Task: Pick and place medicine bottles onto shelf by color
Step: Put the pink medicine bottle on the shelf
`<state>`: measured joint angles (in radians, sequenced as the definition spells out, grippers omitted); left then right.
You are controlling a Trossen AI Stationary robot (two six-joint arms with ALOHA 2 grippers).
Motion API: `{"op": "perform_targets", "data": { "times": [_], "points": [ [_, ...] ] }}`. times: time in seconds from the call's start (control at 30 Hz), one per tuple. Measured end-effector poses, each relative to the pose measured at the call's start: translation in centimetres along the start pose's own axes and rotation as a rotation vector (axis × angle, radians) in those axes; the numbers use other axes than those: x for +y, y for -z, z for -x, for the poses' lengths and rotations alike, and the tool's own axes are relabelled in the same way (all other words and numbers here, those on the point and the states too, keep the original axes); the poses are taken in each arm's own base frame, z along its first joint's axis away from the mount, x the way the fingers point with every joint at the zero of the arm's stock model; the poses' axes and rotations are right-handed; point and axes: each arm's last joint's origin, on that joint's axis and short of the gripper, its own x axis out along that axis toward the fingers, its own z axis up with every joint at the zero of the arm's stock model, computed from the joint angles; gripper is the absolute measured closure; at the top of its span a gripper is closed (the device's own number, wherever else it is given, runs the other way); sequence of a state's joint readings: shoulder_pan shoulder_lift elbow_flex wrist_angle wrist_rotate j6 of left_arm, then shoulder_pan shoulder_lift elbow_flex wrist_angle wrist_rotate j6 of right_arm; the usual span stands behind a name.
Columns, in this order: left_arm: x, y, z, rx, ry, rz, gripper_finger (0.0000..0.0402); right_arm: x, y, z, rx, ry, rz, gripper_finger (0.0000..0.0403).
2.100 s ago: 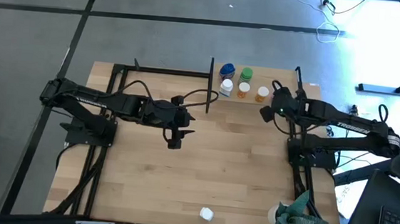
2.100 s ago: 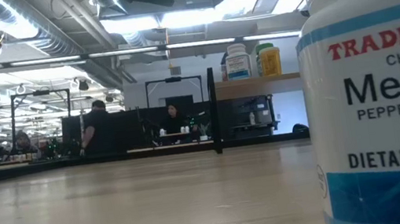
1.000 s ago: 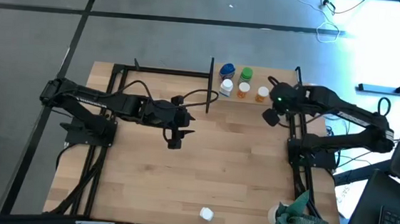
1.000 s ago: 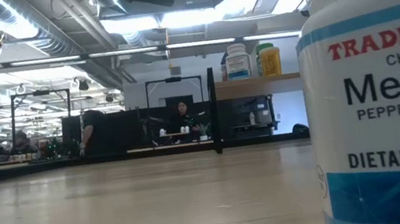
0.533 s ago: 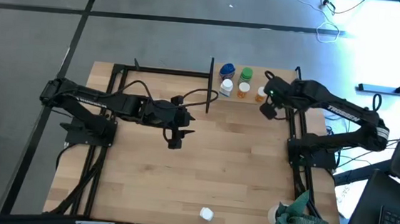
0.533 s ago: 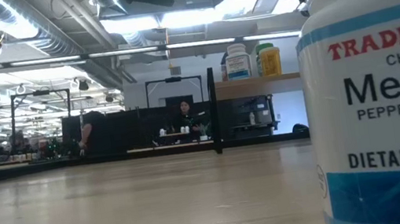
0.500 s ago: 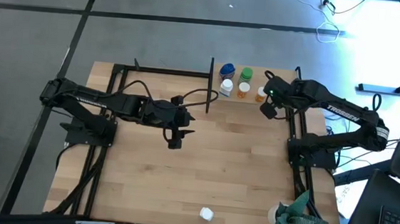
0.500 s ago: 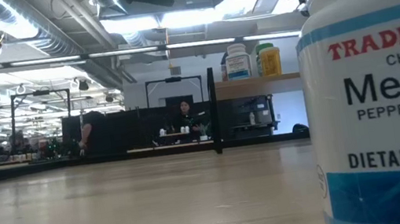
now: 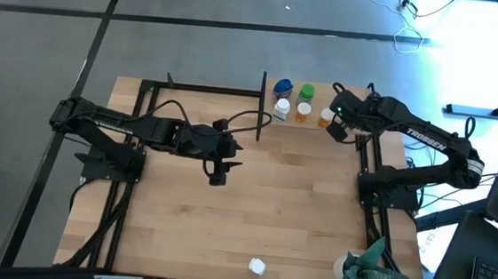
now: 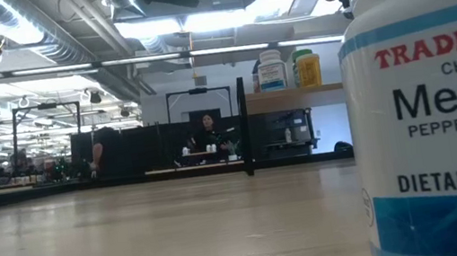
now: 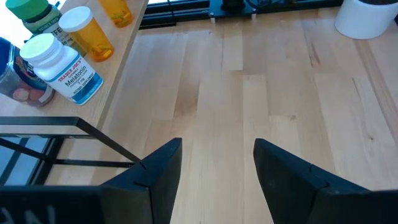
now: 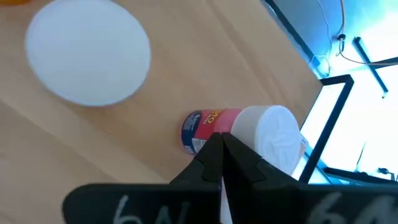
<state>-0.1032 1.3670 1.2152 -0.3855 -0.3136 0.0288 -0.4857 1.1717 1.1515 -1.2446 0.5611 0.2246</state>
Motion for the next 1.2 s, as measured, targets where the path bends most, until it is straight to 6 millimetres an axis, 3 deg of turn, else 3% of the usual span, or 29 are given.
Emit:
{"op": "perform_targets", "data": {
  "times": [0.7, 1.2],
  "points": [
    [0.0, 0.0, 0.0, 0.000, 0.000, 0.000, 0.0208, 0.1, -0.3, -0.5, 0.034, -0.219, 0.037, 0.0398],
    [0.0, 0.0, 0.0, 0.000, 0.000, 0.000, 0.0208, 0.1, -1.3, -3.3, 0.127, -0.098, 0.071, 0.0398]
  ]
}}
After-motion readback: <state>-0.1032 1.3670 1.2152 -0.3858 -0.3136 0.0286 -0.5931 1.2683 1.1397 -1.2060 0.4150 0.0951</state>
